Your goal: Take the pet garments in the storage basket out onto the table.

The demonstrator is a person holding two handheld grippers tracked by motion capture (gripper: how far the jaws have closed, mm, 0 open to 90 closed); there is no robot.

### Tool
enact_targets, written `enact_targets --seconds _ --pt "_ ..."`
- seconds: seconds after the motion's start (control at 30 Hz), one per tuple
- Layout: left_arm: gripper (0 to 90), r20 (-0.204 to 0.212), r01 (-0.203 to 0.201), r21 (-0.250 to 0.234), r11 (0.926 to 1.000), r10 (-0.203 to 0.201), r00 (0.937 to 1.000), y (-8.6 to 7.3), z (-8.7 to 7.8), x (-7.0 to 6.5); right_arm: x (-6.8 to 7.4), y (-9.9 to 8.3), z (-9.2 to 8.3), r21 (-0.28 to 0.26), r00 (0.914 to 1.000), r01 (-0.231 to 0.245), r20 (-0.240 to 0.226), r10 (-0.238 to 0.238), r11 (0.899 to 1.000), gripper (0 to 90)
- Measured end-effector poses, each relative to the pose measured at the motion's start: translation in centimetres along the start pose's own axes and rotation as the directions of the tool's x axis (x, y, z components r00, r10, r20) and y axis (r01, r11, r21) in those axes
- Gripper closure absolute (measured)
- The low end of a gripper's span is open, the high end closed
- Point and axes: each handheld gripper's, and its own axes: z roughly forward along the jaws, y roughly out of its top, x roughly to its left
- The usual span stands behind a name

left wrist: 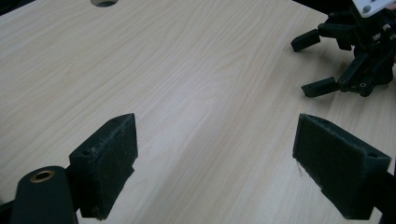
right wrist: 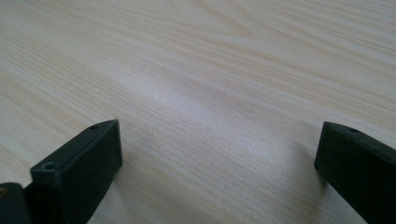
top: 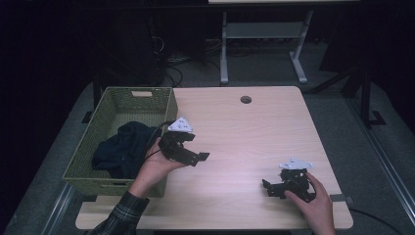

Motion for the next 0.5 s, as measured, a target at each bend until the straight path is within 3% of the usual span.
enact_targets --seconds 0.5 --pt "14.0 -0.028 0.043 -0.035 0.9985 -0.044 0.9986 -0.7 -2.5 2.1 0.0 0.0 0.0 0.000 1.0000 -0.002 0.000 0.002 1.000 0.4"
